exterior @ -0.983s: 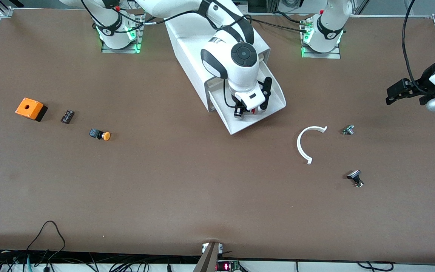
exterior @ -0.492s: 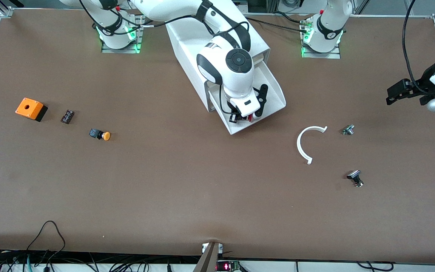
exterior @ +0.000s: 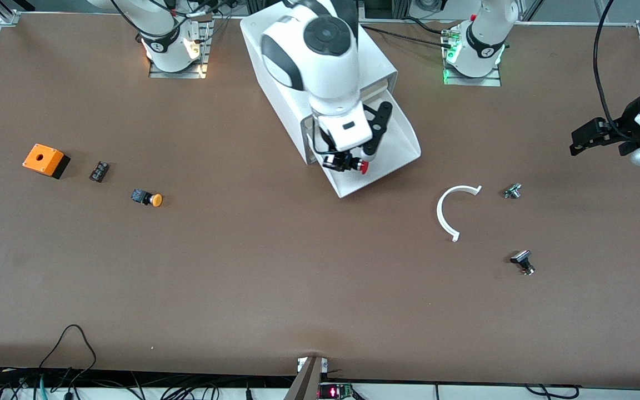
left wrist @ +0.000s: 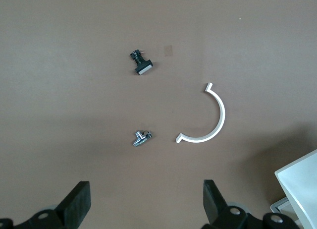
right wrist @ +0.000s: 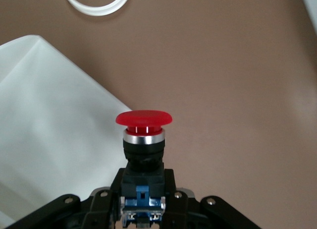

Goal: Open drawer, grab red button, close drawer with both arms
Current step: 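Lift the red button out of the drawer with the right gripper, then push the drawer shut with the left gripper while the right gripper lowers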

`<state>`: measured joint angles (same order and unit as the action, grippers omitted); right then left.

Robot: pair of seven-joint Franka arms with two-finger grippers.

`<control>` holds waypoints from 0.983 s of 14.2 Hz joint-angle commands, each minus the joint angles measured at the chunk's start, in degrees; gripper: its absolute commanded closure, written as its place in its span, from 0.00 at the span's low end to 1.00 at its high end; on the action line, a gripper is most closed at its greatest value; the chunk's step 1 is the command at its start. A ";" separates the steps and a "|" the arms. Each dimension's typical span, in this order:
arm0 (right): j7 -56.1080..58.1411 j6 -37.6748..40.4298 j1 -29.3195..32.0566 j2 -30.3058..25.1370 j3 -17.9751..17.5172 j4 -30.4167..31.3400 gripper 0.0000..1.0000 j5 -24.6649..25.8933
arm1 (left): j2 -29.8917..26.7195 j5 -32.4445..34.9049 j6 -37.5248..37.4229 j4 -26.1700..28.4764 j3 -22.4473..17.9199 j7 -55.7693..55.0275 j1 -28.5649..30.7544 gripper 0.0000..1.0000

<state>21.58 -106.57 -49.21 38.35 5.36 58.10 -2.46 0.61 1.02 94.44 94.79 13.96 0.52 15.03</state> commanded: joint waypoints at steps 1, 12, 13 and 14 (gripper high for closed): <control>-0.66 -0.30 5.68 -1.26 -0.79 1.57 0.80 0.09 | 1.58 -0.58 -0.31 -1.72 0.10 0.27 0.18 0.00; -28.47 -2.76 14.14 -0.91 -0.79 9.03 0.80 0.00 | 14.40 -4.71 3.91 -3.38 -1.57 -6.38 -7.56 0.01; -32.26 -3.55 14.31 -0.91 -0.79 10.61 0.80 0.09 | 14.68 -5.15 4.17 -2.78 -1.66 -10.15 -8.95 0.01; -35.08 -3.73 14.31 -0.99 -0.79 11.59 0.80 0.00 | 14.60 -5.15 4.70 -1.64 -1.83 -15.41 -11.66 0.01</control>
<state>-6.53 -108.58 -35.48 38.16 5.32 66.58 -2.49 13.58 -3.16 99.27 94.51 13.13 -7.66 7.08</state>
